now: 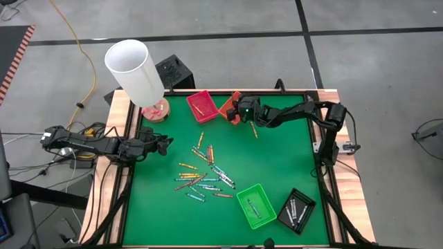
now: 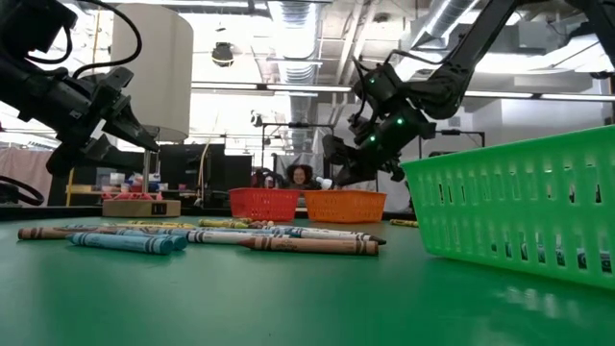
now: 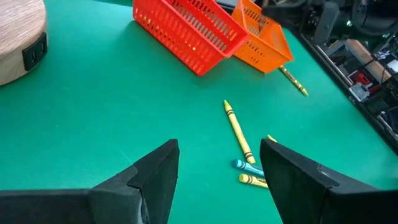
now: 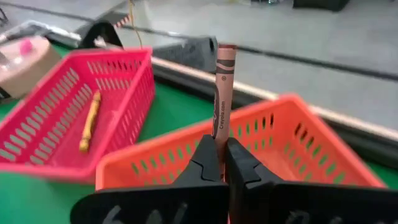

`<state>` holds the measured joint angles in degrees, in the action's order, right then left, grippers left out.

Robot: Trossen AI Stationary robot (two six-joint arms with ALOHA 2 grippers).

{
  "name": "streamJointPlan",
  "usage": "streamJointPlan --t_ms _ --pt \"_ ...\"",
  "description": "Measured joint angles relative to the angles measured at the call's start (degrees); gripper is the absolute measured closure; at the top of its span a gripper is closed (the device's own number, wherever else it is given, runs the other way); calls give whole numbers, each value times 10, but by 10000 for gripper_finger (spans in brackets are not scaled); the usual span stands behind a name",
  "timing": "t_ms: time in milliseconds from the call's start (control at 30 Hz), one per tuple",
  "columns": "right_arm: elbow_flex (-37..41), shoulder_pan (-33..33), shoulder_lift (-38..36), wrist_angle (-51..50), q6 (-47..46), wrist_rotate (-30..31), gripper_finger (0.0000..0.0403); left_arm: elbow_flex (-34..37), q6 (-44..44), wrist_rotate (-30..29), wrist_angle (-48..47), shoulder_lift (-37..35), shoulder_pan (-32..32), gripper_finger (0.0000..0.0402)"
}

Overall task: Sort crayons
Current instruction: Put the brown crayon into the orange bin

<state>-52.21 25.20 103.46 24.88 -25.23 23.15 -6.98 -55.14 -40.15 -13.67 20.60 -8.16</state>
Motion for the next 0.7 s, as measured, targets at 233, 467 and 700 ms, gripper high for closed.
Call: streamJointPlan --t_ms 233,467,700 --pt "0 1 0 -40 -24 15 402 0 -1 -1 0 0 0 186" --pt "-29 1 0 -85 -24 24 402 0 -8 -7 0 0 0 186" --pt "-69 5 0 -162 -26 28 402 0 -12 -11 0 0 0 186"
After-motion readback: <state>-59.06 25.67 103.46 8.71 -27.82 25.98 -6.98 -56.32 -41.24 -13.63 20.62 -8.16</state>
